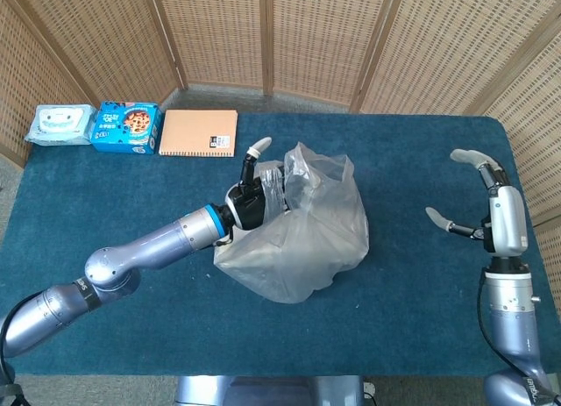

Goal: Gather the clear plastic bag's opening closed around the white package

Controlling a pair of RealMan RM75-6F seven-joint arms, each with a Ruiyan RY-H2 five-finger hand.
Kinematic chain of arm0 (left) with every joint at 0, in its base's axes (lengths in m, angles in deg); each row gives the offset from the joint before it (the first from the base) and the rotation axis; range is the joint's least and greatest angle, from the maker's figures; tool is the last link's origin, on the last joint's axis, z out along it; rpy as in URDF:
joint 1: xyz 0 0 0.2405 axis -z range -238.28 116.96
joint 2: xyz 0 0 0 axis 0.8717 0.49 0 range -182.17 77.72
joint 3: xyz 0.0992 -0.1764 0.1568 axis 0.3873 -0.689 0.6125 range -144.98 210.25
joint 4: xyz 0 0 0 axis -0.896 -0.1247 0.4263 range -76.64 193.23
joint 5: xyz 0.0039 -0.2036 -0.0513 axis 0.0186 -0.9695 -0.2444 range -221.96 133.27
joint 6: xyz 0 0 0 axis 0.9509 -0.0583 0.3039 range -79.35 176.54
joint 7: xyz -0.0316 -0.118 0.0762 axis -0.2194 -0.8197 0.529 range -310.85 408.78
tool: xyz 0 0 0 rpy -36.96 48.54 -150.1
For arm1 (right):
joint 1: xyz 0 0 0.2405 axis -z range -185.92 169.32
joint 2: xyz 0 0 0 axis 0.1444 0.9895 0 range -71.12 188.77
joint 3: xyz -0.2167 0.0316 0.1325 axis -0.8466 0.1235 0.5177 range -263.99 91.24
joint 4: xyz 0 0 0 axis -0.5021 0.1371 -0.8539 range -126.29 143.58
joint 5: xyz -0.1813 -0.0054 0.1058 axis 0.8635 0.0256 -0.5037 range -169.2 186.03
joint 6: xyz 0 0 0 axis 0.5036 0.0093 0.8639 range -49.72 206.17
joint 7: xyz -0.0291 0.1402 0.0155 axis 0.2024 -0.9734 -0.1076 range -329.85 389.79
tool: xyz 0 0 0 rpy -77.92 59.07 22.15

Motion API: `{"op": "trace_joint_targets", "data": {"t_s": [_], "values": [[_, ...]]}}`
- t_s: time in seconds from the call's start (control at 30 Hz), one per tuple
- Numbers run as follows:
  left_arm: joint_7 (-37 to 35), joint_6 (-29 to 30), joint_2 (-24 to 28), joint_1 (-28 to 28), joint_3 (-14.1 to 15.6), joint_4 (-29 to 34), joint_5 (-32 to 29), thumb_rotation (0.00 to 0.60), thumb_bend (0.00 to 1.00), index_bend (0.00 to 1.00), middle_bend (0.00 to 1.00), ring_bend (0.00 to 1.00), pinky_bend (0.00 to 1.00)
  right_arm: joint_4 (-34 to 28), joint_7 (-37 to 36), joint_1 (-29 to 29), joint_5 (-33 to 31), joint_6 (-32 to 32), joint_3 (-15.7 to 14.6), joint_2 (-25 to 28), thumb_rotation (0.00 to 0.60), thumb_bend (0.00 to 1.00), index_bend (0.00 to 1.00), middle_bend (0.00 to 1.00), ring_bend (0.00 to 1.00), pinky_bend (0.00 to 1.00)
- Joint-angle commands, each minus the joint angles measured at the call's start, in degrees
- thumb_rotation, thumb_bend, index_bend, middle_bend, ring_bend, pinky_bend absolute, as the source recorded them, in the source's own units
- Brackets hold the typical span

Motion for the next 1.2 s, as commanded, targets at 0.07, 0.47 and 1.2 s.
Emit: {"op": "trace_joint_targets", "data": {"t_s": [0.07, 0.47, 1.2], "values": [[0.1, 7.0, 3.6, 2.3, 4.9, 2.1, 1.9, 0.0, 0.26, 0.5, 0.47, 0.43, 0.43, 0.1, -0.3, 0.1, 0.2, 0.1, -0.1, 0.1, 0.6, 0.11, 0.22, 0.26, 0.17, 0.11], [0.2, 11.0, 5.7, 5.8, 8.7, 3.9, 3.7, 0.0, 0.26, 0.33, 0.39, 0.28, 0.29, -0.1, -1.2, 0.7, 0.8, -0.4, 0.1, 0.6, 0.6, 0.11, 0.22, 0.26, 0.17, 0.11], [0.7, 17.2, 6.3, 8.4, 12.0, 5.2, 7.3, 0.0, 0.24, 0.13, 0.18, 0.08, 0.18, 0.4, -3.4, 1.9, 1.6, -0.9, 0.0, 1.4, 0.6, 0.11, 0.22, 0.26, 0.17, 0.11]]}}
